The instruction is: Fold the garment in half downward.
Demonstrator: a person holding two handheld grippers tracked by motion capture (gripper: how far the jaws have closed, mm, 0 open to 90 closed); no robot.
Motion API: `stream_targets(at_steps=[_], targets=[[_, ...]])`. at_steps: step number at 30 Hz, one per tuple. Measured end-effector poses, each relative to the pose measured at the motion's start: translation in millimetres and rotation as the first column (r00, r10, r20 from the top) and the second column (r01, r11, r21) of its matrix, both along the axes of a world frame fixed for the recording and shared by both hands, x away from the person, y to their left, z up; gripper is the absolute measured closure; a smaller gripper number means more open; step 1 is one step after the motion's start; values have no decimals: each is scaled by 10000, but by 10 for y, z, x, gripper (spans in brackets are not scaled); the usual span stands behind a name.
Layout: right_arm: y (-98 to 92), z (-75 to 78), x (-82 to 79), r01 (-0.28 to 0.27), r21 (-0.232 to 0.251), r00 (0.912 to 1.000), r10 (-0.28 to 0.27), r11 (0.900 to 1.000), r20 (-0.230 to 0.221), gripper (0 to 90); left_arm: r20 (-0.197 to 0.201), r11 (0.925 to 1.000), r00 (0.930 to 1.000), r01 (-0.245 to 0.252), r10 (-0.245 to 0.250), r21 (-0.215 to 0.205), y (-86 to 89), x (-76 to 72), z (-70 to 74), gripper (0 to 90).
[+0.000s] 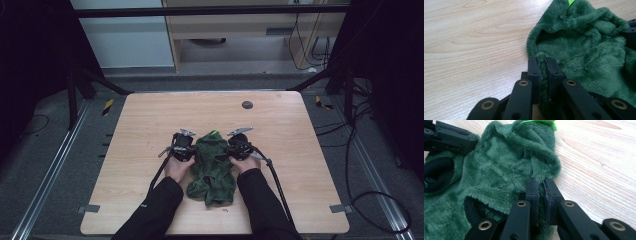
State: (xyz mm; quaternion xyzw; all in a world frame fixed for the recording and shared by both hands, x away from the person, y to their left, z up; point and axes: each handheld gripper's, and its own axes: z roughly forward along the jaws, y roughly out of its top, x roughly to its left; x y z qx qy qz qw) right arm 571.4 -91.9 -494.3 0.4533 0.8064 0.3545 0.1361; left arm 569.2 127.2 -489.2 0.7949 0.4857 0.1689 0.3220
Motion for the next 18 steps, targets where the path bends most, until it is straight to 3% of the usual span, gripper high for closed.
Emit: stream_targets(at_steps=[7,15,18], targets=[[-15,67,-23,56,191,9998,-60,9998,203,842,386,9995,9992,43,-32,-300,20,-25,86,843],[-54,220,-57,77,497,9975,-112,9987,703,841,1143,9977,9929,383,-317,-562,-1,-97,327,844],[-72,304,-72,77,604,9961,-130,9981,876,841,1256,9975,9912,477,-408,-519,-1,-104,403,844]])
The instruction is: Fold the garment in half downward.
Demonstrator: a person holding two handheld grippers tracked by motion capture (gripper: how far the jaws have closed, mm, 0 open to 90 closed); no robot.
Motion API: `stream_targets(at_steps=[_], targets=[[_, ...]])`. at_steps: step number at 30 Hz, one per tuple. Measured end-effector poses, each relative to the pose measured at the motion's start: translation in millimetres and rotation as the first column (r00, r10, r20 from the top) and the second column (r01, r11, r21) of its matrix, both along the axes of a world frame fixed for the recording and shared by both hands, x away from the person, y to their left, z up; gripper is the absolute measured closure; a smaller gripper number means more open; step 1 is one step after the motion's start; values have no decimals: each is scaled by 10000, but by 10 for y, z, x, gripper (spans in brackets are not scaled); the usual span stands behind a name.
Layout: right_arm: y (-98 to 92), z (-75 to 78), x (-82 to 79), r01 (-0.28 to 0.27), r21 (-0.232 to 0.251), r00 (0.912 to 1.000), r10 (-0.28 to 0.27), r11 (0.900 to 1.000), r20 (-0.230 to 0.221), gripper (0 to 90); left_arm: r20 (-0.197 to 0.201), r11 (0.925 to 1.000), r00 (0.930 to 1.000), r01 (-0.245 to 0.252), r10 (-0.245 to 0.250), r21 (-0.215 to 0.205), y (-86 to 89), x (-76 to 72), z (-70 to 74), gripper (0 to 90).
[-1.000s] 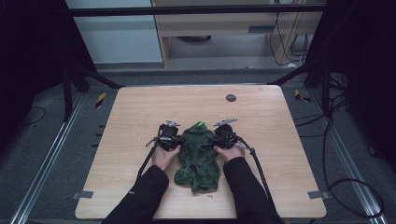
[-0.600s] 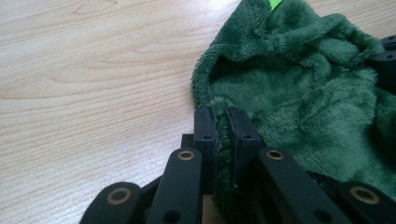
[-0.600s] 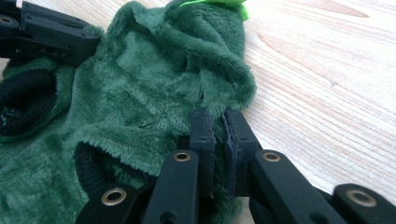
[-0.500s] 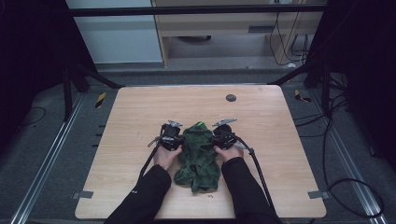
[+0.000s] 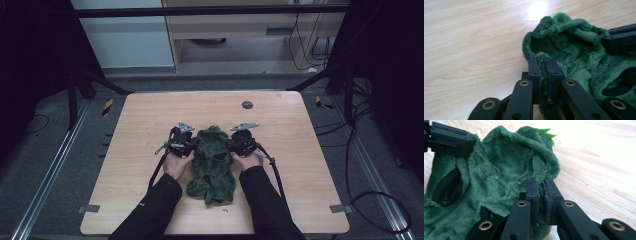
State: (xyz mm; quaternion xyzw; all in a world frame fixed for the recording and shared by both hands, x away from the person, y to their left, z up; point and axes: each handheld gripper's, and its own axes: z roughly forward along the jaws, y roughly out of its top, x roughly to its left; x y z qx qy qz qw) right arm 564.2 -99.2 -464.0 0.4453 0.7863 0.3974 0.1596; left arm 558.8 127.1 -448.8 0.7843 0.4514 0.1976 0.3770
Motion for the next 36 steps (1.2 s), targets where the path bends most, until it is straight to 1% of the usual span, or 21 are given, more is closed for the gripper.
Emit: stream_targets(at_steps=[2,4,5,6,9,10,11,12,15,16,21,22,23,25,28,32,36], targets=[[-18,51,-2,-14,82,9999,13,10000,147,841,132,10000,9999,10,-9,-79,-3,0,44,843],[-40,123,-1,20,239,9995,-27,9997,302,841,219,10000,9997,81,-81,-33,-3,-1,78,844],[-40,123,-1,20,239,9995,-27,9997,302,841,281,9999,9996,102,-101,-20,0,-4,92,844],[-50,158,5,-16,278,9993,5,9996,385,841,375,9999,9992,102,-99,-68,6,-7,126,843],[-52,186,21,-65,347,9991,50,9994,431,841,458,9999,9989,104,-98,-127,18,-7,164,843],[-46,220,31,-104,355,9985,85,9993,549,841,548,9998,9984,117,-108,-163,29,-9,198,843],[-46,220,31,-104,355,9985,85,9993,549,841,548,9998,9984,117,-108,-163,29,-9,198,843],[-41,244,30,-127,411,9981,102,9991,602,841,596,9997,9981,163,-152,-165,46,-9,228,843],[-37,267,25,-195,370,9976,169,9991,670,841,675,9994,9976,197,-177,-285,58,-14,250,843],[-27,287,15,-243,340,9968,216,9991,775,841,695,9994,9972,282,-269,-181,66,-19,268,843],[-31,331,-10,-340,274,9948,312,9990,967,840,797,9991,9960,403,-393,-100,62,-41,313,843],[-40,362,-32,-402,206,9933,378,9990,1092,840,831,9991,9957,410,-397,-138,62,-51,324,843],[-40,362,-32,-402,206,9933,378,9990,1092,840,851,9990,9955,421,-409,-123,63,-60,334,843],[-50,397,-59,-477,330,9922,435,9983,1170,840,900,9987,9949,475,-457,-181,71,-91,366,843],[-53,444,-116,-629,409,9909,575,9972,1221,839,1018,9981,9931,602,-586,-128,74,-157,414,843],[-52,474,-196,-877,271,9868,832,9958,1391,839,1217,9972,9903,707,-671,-252,98,-251,447,843],[-48,490,-285,-1094,179,9833,1055,9938,1486,839,1286,9962,9886,822,-778,-298,135,-330,460,843]])
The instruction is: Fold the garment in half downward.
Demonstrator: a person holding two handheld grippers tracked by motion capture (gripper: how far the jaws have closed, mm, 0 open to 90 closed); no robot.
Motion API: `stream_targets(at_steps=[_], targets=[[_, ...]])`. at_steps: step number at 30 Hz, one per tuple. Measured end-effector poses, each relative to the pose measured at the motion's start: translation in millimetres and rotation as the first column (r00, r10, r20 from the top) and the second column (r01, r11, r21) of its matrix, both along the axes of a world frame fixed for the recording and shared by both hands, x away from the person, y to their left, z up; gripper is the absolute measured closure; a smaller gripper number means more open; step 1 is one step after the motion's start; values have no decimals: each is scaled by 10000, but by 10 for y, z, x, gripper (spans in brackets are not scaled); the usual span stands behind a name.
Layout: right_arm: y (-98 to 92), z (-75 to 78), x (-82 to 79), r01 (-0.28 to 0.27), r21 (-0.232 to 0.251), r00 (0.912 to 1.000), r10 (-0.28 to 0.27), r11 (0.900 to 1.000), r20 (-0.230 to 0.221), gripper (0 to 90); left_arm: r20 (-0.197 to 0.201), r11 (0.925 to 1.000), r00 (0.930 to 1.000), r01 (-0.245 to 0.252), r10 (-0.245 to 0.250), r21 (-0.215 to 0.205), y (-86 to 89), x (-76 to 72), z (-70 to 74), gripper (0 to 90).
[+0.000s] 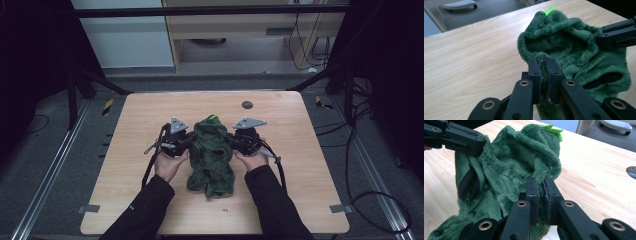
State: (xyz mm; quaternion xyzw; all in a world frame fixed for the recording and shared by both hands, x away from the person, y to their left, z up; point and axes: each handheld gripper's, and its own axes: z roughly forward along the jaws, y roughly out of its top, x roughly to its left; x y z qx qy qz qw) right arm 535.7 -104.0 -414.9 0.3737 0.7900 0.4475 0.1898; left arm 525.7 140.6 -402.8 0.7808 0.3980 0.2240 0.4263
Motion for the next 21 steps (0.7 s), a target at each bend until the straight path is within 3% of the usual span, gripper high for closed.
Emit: stream_targets(at_steps=[7,13,17,21], targets=[[16,-28,-141,-300,7,9995,300,9995,126,839,-40,9996,9996,277,-277,-89,33,-125,-19,843],[16,-78,-250,-485,-19,9987,485,9988,160,837,-72,9985,9985,548,-548,35,8,-239,-75,842],[-9,-104,-297,-520,41,9986,520,9986,109,837,-13,9972,9978,661,-661,356,8,-314,-101,842],[-33,-128,-380,-662,80,9977,660,9978,143,835,-129,9963,9968,797,-793,330,28,-409,-133,842]])
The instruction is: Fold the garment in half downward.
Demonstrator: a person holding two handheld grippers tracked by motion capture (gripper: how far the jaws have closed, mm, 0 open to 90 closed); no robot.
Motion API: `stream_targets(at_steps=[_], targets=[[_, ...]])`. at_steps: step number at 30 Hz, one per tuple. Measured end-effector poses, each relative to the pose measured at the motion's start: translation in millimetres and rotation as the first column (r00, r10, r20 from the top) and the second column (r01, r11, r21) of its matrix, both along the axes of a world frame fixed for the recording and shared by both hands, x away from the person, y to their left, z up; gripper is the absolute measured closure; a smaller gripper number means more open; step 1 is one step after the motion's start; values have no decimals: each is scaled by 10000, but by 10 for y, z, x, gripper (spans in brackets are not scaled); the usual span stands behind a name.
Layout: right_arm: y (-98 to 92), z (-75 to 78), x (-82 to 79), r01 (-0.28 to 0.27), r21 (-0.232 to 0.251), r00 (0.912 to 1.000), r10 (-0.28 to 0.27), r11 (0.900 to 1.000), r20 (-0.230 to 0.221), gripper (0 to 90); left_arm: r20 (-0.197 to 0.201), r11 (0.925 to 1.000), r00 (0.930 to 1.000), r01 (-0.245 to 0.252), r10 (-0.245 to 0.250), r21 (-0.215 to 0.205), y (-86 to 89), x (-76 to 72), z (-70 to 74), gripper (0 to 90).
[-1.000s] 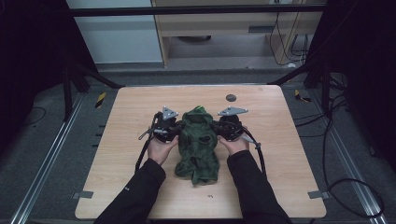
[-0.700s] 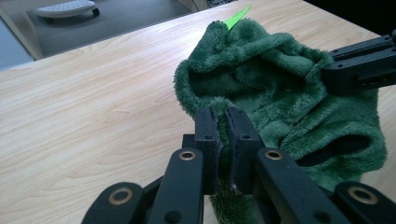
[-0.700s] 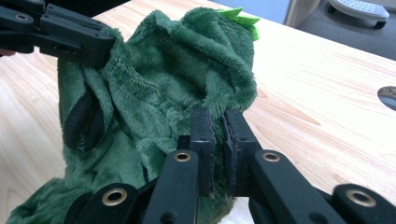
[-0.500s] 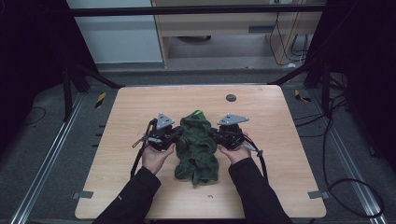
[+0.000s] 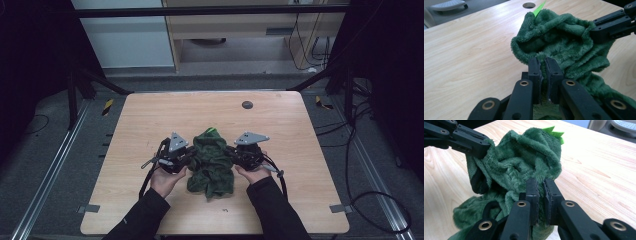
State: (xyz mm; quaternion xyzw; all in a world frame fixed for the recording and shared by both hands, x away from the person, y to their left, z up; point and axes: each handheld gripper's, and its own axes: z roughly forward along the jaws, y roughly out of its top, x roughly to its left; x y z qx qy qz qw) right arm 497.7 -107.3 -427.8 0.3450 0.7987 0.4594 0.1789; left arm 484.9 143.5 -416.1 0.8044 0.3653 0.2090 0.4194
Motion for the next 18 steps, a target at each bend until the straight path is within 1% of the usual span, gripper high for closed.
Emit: stream_targets(at_steps=[2,3,6,7,8,12,13,18], targets=[[-6,-5,-18,-38,15,10000,38,10000,-33,835,-9,10000,10000,19,-19,-51,1,-22,-12,842],[-11,-25,-49,-115,34,9999,115,9999,-73,833,-9,9999,9999,110,-110,75,4,-65,-34,842],[-12,-54,-89,-164,-33,9998,164,9999,-105,830,-64,9997,9998,208,-206,160,9,-109,-62,842],[-12,-75,-108,-196,-39,9997,196,9998,-157,829,-94,9995,9996,257,-256,155,10,-133,-85,841],[-11,-120,-140,-261,-156,9994,258,9995,-239,827,-143,9993,9994,306,-303,212,7,-165,-113,841],[-16,-146,-172,-295,-133,9991,291,9995,-293,826,-173,9987,9992,377,-371,330,7,-203,-146,841],[-21,-152,-206,-321,-116,9991,318,9994,-281,823,-174,9987,9991,385,-380,334,11,-215,-150,841],[-18,-172,-263,-437,-124,9986,433,9990,-320,819,-215,9988,9990,400,-394,292,54,-277,-175,840]])
